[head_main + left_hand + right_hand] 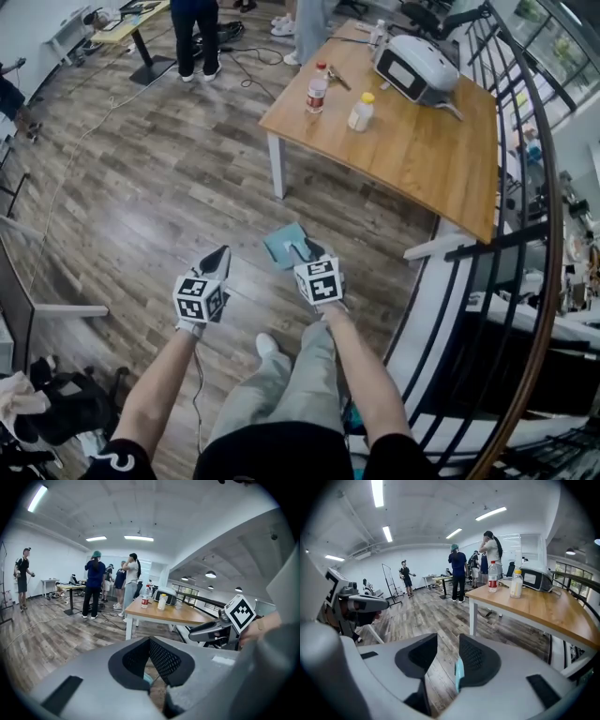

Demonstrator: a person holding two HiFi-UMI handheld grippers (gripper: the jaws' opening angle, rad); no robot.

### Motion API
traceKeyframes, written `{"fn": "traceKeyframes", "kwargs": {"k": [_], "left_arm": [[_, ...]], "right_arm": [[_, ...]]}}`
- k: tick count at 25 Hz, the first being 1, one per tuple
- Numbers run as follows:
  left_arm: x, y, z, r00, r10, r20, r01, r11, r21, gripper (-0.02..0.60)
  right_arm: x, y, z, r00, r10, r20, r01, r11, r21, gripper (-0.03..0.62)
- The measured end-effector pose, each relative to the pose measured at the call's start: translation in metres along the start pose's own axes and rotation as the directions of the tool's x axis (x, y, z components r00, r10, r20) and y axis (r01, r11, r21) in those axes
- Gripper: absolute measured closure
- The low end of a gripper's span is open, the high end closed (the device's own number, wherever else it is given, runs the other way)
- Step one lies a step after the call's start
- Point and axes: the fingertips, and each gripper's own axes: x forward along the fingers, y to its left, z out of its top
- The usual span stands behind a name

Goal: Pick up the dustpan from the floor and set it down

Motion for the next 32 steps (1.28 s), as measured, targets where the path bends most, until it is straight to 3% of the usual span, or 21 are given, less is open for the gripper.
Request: {"fn": "traceKeyframes", "kwargs": {"k": [6,12,20,32], "left_arm": [[-0.025,-0.023,0.034,0.999,-0.027,0.035,0.027,1.000,0.006,0.582],[-0.044,-0.063,0.074,0.991,-0.103,0.083,0.098,0.994,0.057,0.582],[-0.078,-0.101,0.122,0.967,-0.210,0.143,0.198,0.976,0.096,0.583],[-0.101,-0.104,0.158,0.960,-0.210,0.186,0.189,0.974,0.125,0.583]], "right_arm": [[-0.056,0.018,0.047,0.997,0.025,0.068,-0.024,0.999,-0.023,0.520],[-0.114,0.018,0.086,0.988,0.013,0.151,-0.015,1.000,0.012,0.596],[-0.169,0.027,0.113,0.976,0.043,0.214,-0.041,0.999,-0.012,0.599],[-0.205,0.046,0.144,0.956,0.065,0.288,-0.046,0.996,-0.070,0.599]]}}
